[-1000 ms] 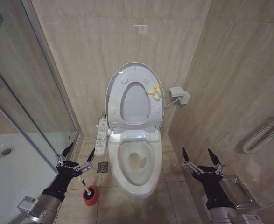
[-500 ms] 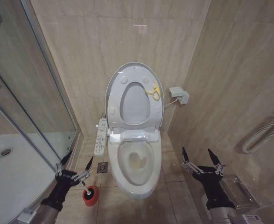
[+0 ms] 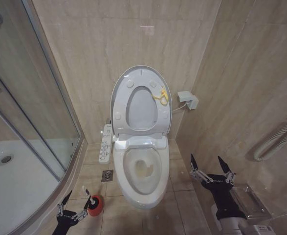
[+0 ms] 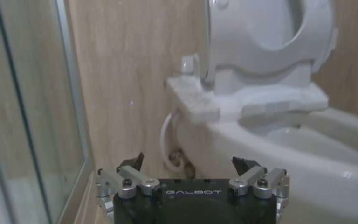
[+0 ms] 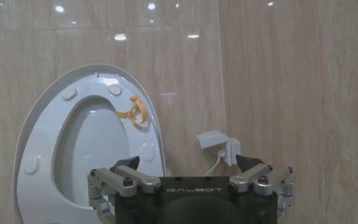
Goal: Open the toilet lid, clean the toilet bowl with a toilet brush, close the toilet lid, and flush.
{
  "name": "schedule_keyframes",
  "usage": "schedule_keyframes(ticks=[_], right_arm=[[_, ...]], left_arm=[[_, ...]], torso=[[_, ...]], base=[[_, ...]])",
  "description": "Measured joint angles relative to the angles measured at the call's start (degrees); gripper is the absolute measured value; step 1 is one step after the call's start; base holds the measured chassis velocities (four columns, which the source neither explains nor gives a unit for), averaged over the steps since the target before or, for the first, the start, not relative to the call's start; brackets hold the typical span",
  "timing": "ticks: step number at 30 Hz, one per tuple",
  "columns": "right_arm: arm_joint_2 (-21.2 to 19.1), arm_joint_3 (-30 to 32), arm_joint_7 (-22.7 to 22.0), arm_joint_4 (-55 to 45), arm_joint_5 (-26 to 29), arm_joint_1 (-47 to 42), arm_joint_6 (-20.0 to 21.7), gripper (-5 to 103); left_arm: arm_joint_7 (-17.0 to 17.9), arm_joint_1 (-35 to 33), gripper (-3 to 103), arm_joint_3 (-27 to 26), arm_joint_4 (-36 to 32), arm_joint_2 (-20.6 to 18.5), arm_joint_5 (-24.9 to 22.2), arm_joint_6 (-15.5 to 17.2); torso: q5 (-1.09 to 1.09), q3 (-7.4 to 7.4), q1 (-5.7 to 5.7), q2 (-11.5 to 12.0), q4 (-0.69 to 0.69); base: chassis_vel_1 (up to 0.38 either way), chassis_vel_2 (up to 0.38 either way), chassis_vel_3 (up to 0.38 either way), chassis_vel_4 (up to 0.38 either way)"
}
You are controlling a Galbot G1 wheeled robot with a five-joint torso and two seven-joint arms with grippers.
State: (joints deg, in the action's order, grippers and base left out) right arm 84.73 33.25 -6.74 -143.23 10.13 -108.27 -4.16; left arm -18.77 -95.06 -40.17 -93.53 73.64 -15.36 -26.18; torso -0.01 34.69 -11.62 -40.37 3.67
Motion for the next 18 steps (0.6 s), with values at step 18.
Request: schedule_keyframes(ticks=[18], right_arm=[[0.00, 0.00, 0.00, 0.00, 0.00, 0.00, 0.00, 100]], left_arm=[[-0.41, 11.90, 99, 1.35, 16.22, -0.45, -1.95, -2.80]], torso=[[0.01, 0.00, 0.00, 0.00, 0.00]], base=[[0.000, 0.000, 0.000, 0.000]])
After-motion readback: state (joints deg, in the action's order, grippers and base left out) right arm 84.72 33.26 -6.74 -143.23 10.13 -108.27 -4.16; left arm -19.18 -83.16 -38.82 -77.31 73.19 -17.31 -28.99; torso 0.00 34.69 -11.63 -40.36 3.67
